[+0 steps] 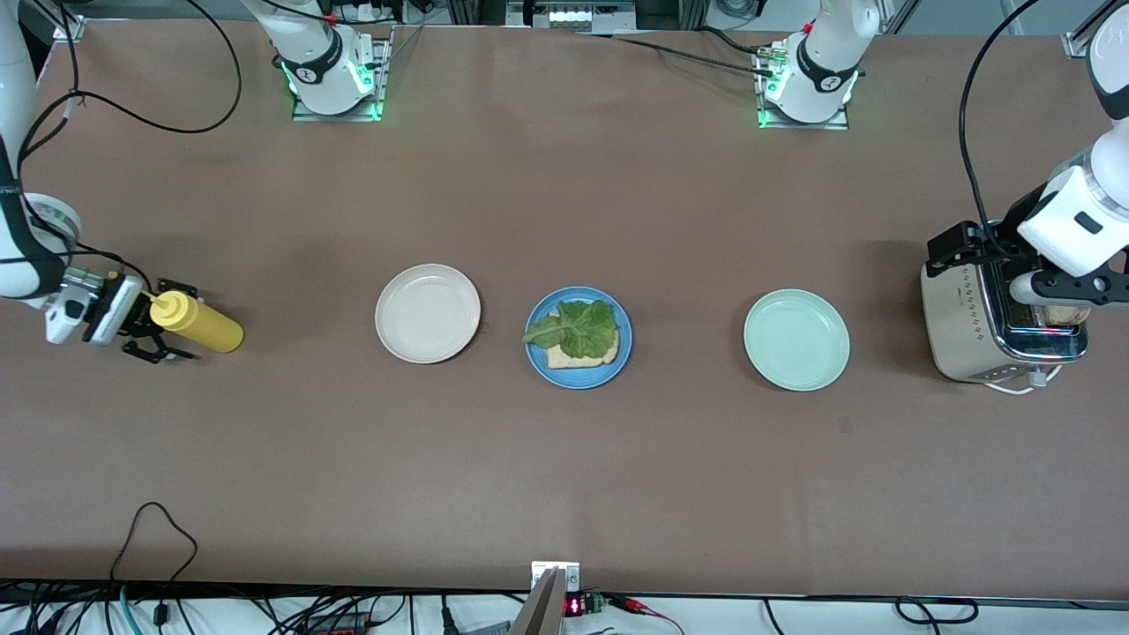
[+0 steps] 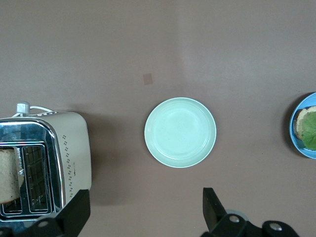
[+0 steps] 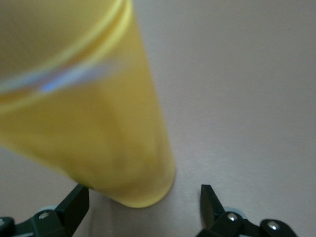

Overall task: Make sandwich in blue plate with both arms
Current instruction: 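Grasp the mustard bottle with the right gripper while the left gripper reaches toast, then lift the mustard with the right gripper while the left gripper grasps toast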

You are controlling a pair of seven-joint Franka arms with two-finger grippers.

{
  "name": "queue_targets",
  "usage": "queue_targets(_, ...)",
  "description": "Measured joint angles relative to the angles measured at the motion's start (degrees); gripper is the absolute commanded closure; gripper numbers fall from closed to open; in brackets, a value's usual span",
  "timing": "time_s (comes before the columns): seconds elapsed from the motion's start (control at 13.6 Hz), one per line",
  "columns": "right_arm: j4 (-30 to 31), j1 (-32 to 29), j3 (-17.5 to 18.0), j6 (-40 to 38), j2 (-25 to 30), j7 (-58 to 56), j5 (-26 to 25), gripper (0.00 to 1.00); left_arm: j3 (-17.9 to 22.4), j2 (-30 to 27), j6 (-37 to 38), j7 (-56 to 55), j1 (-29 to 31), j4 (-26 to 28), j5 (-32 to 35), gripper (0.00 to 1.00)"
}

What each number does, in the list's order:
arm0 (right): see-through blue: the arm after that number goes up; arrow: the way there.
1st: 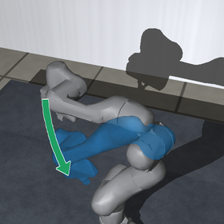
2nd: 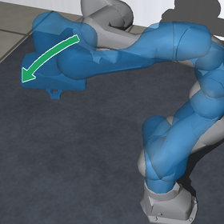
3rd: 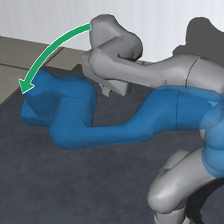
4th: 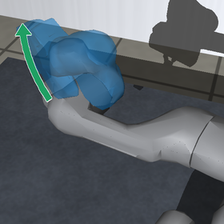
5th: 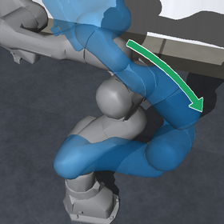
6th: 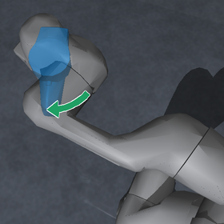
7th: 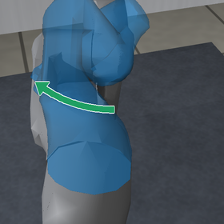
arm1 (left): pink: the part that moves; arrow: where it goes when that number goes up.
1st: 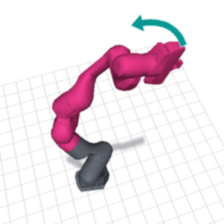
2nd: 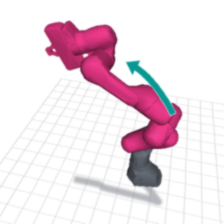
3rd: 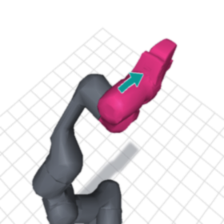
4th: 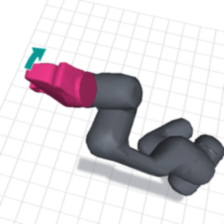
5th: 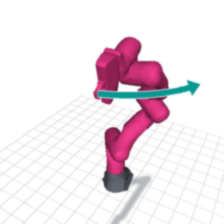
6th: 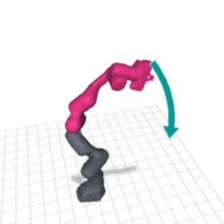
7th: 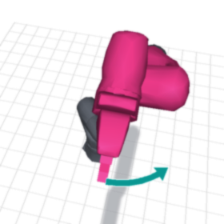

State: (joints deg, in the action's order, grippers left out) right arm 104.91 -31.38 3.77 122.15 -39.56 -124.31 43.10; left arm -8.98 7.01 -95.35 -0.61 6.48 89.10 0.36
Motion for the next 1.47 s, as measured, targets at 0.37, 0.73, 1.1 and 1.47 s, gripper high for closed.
queue_targets(0.37, -0.01, 0.04, 1.86, 0.1, -0.03, -0.45, 0.38, 0.0, 7.37, -0.15, 0.0, 0.05, -4.88, -0.37, 0.0, 0.0)
queue_targets(0.73, -0.01, 0.09, 2.88, 0.57, -0.01, -0.45, 0.38, 0.49, 9.61, -2.29, 0.58, 0.04, -5.75, 0.33, -0.02, 0.0)
queue_targets(1.1, -0.14, 1.21, 3.53, 1.48, 0.1, -0.44, 0.35, 0.99, 9.79, -3.54, 0.51, -0.01, -5.56, 2.19, -0.02, 0.0)
queue_targets(1.47, -1.06, 5.23, 3.69, 3.19, 3.46, 5.03, -3.49, 1.0, 9.79, -3.54, 0.48, -0.01, -5.56, 2.3, -0.02, 0.0)
